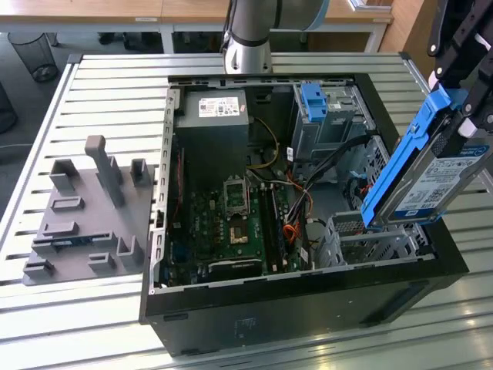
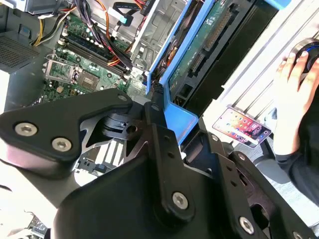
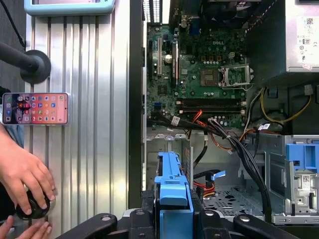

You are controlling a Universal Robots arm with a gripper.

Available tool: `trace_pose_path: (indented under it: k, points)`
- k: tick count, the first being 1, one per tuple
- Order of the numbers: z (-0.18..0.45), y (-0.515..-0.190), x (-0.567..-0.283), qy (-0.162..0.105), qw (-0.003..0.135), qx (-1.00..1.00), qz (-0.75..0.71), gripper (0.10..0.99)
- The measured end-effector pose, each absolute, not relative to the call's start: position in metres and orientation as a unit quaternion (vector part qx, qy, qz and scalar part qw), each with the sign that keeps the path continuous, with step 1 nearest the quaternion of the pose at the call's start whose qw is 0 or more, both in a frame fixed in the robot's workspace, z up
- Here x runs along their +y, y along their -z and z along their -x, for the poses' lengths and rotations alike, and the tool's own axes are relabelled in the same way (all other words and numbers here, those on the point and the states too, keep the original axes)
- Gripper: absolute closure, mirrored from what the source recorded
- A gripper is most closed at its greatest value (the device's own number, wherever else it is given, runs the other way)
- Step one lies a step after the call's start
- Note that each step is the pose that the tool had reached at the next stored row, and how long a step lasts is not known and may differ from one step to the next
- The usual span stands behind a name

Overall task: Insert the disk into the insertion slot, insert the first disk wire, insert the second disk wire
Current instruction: 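Insert the disk into the insertion slot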

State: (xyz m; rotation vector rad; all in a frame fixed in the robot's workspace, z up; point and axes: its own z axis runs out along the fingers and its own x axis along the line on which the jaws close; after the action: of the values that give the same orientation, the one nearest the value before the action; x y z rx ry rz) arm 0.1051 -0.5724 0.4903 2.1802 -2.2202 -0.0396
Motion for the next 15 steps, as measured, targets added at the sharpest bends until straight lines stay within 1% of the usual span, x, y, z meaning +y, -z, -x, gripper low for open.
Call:
trace_pose_path:
  k: [5, 11, 15]
  points:
    - [-0.104, -0.490, -0.572, 0.011, 0.013, -0.713, -0.701, 0.722]
    - [-0.095, -0.488, -0.572, 0.001, 0.002, -0.713, -0.701, 0.722]
    - [-0.090, -0.483, -0.569, 0.000, 0.001, -0.716, -0.698, 0.722]
